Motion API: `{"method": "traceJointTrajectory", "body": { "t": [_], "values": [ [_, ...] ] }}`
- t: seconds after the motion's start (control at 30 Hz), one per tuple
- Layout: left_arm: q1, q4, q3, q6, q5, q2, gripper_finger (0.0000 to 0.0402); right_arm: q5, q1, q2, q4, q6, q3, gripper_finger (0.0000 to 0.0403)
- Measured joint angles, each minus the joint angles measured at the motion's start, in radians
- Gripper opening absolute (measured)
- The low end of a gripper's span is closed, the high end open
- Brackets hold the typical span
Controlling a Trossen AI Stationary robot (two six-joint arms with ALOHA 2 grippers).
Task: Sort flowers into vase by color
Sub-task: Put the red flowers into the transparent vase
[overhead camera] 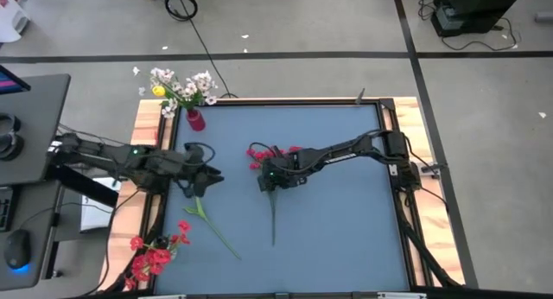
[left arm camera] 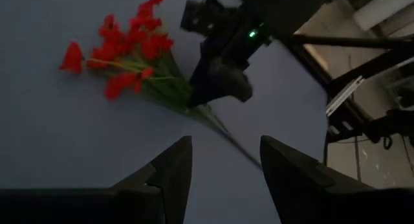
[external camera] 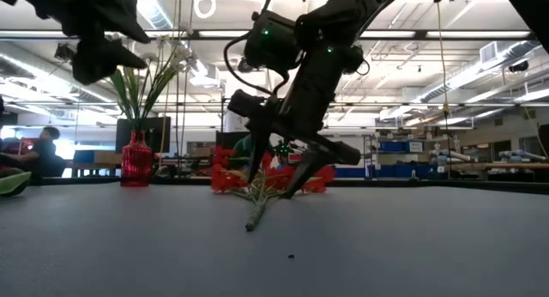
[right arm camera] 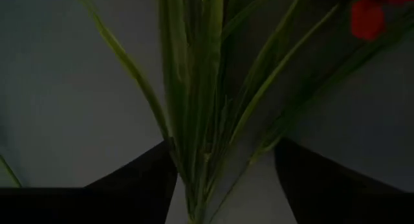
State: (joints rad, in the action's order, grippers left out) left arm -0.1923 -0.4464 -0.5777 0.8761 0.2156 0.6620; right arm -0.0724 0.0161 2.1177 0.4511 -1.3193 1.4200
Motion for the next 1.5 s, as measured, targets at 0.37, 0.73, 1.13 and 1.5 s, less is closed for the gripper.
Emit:
{"method": "traceJointTrajectory", "body": {
  "t": [0.37, 0.73, 1.13, 1.5],
  "values": [
    [0.104, 0.001, 0.000, 0.004, -0.038, 0.080, 0.0188, 0.004, 0.049, 0.005, -0.023, 0.099, -0.002, 0.0199],
    [0.124, -0.008, 0.000, 0.002, -0.038, 0.078, 0.0188, 0.046, 0.087, 0.007, -0.021, 0.218, -0.002, 0.0074],
    [0.124, -0.019, 0.000, -0.009, -0.038, 0.078, 0.0188, 0.038, 0.094, 0.008, -0.018, 0.251, -0.002, 0.0026],
    [0.124, -0.019, 0.000, -0.027, -0.038, 0.078, 0.0188, 0.030, 0.094, 0.007, -0.021, 0.257, -0.003, 0.0010]
  ]
}}
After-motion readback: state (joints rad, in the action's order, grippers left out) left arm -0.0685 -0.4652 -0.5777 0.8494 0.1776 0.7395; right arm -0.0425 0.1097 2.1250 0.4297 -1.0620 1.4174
